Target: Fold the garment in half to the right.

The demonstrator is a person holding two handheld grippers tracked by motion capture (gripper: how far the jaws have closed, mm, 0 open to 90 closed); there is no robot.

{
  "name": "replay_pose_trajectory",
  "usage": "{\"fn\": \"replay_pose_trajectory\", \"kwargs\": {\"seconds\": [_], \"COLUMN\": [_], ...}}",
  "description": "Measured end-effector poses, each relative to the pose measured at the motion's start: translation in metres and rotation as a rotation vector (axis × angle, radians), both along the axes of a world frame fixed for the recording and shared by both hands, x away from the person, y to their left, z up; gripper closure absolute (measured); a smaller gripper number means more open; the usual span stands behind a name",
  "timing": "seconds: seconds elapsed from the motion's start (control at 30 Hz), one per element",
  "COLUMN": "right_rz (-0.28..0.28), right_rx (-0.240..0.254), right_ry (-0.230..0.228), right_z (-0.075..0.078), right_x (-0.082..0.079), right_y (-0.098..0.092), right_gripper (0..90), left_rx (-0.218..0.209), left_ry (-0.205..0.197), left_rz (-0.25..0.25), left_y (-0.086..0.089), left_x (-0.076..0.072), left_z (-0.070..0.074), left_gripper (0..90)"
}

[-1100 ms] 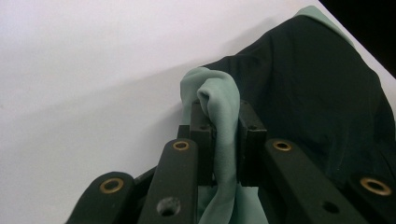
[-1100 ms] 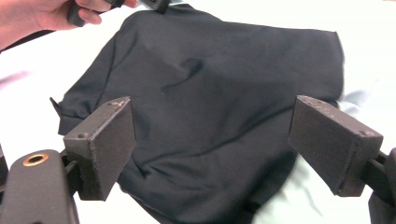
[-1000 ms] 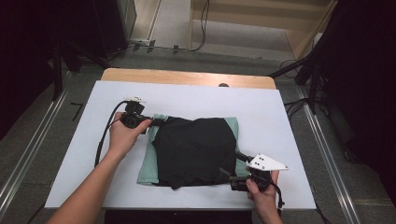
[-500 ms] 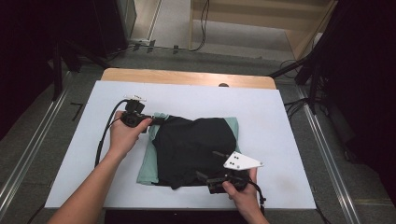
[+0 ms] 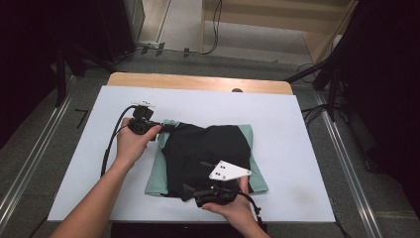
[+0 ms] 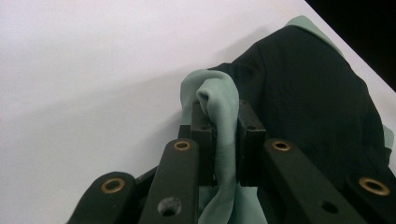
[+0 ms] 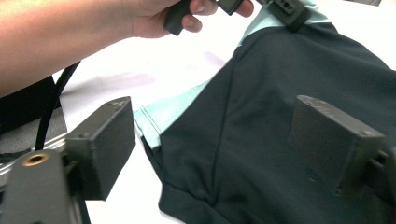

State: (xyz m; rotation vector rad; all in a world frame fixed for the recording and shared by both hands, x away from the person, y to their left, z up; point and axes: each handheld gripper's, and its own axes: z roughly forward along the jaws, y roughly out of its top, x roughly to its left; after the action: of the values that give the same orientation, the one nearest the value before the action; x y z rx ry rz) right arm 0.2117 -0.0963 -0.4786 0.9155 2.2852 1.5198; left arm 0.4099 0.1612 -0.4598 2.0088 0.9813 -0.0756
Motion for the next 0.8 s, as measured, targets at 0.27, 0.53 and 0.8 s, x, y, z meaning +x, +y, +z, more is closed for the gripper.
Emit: {"fn": "replay_pose_trajectory", "kwargs": {"seconds": [0.27,0.53,0.8], "right_rz": [0.037,0.13,0.205], "right_rx": [-0.03,-0.057,-0.104], "right_ry": [0.027,0.089,0.108], "right_z": [-0.012,-0.023,-0.032], "right_x": [0.002,0.004,0.009], "right_y": [0.031,0.06,0.085], "right_gripper": [27.6,41.8,54.0], "left_rx": [0.001,0.006,0.006], "left_ry": [-0.005,-0.006,-0.005], "left_rz": [0.002,0.001,0.002], "left_y": [0.0,0.001,0.001], "left_x": [-0.001,-0.001,-0.001], "left_z": [0.001,0.001,0.001], "left_gripper": [80.6,80.5,80.5]}}
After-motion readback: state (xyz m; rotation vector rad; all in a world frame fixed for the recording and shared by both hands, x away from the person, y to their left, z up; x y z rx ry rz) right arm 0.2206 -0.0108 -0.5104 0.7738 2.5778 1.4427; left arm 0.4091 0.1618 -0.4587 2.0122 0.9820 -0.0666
